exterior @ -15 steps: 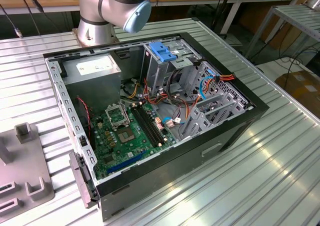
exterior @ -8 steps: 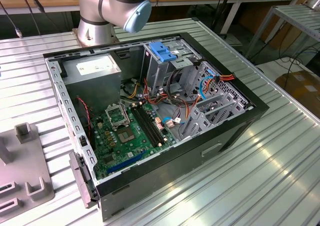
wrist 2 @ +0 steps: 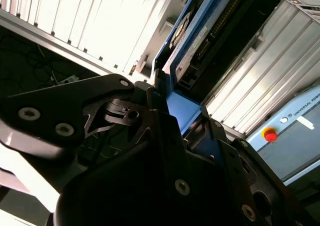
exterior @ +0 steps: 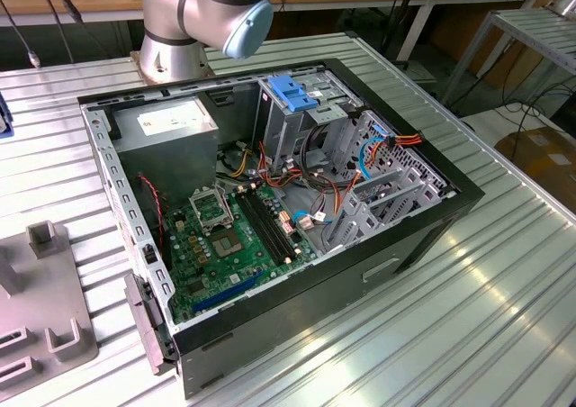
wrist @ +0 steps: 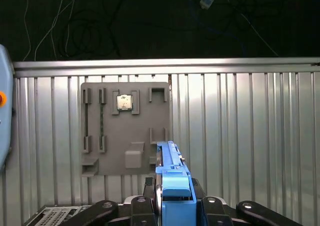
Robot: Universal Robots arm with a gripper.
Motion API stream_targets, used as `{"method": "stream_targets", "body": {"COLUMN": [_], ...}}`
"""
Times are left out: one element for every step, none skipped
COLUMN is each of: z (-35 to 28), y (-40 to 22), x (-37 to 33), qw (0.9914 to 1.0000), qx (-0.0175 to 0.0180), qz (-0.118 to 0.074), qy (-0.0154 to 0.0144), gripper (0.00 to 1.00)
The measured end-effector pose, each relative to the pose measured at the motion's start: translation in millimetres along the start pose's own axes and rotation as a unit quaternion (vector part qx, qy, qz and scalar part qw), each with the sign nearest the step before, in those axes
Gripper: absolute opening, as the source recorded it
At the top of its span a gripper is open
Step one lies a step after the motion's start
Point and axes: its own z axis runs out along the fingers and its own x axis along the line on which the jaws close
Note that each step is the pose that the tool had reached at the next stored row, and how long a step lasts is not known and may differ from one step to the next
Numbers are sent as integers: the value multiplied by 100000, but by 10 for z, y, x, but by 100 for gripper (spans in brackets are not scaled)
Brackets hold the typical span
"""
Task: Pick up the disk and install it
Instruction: 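Pick up the disk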
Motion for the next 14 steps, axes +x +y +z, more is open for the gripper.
{"method": "stream_targets", "body": {"z": [0,0,0,0,0,-1,-1,-1,-1,-2,-1,-2,-2,-2], "y": [-13,-26,-40,-54,-85,-108,-123,-135,-152,-164,-182,-195,-206,-219], "x": [0,-1,-1,-2,-3,-3,-4,-4,-5,-5,-5,-6,-6,-7], "qw": [100000,100000,100000,100000,100000,100000,100000,100000,100000,100000,100000,100000,100000,100000], "qx": [-1,-3,0,-1,3,0,-1,1,0,-4,-1,-4,-1,-1], "qz": [0,1,-1,0,2,-1,0,1,-1,0,-1,2,3,-2], "qy": [2,1,1,0,-3,0,1,-1,1,4,2,3,1,2], "gripper": [37,37,37,37,37,37,37,37,37,37,37,37,37,37]}}
